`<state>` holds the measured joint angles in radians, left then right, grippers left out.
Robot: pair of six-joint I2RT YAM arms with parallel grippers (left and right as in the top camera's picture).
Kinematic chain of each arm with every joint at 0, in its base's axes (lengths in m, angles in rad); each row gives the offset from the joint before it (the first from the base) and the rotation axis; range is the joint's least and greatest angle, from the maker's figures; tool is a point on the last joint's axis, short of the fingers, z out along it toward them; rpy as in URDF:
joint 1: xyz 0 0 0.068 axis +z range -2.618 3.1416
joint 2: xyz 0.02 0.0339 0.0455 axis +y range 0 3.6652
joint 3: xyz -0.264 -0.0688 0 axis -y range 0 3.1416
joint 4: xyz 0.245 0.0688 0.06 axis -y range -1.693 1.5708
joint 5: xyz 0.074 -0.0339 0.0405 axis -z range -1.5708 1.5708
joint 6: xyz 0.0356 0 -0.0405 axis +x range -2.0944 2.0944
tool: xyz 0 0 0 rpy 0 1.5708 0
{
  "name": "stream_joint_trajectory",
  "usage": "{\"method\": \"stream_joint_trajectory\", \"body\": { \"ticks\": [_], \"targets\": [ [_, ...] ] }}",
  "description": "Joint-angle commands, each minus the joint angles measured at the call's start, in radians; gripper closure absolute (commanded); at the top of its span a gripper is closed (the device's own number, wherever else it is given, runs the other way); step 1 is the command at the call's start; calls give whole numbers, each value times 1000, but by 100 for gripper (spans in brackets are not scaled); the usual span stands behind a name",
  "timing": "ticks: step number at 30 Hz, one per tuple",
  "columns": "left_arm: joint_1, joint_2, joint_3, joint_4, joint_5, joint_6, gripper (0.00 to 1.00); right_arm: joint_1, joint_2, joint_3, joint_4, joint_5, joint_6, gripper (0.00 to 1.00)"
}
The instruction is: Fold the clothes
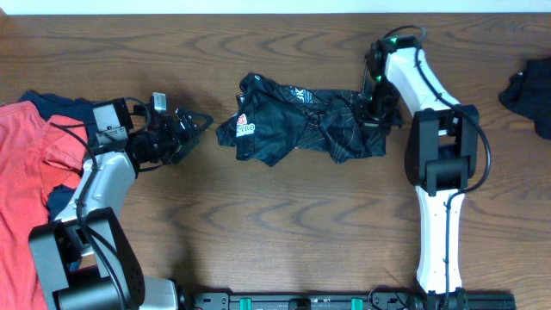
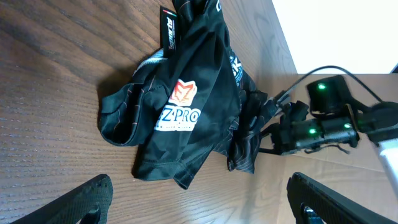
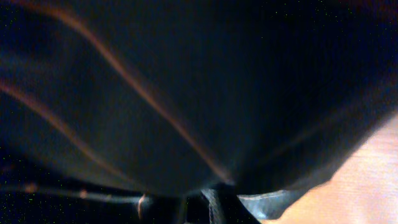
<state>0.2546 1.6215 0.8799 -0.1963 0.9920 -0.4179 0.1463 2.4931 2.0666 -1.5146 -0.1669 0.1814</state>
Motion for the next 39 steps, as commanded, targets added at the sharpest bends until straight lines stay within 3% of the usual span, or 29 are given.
{"method": "stream_joint_trajectory", "body": {
  "ticks": [1,8,12,25,36,39],
  "targets": [
    [3,0,8,-2,10,18,9,24,8,0,24,-71,-23,92],
    [3,0,8,-2,10,18,9,80,-13,9,23,-121,-58,93],
    [3,0,8,-2,10,18,9,103,-16,9,-8,-122,-59,99],
    [3,0,8,-6,10,25,9,103,-87,48,11,-126,-41,96],
    [3,0,8,-9,10,25,9,170,-117,132,-12,-126,-76,71],
    [3,0,8,-8,9,26,9,190,-117,132,-3,-117,-77,73]
  ]
}}
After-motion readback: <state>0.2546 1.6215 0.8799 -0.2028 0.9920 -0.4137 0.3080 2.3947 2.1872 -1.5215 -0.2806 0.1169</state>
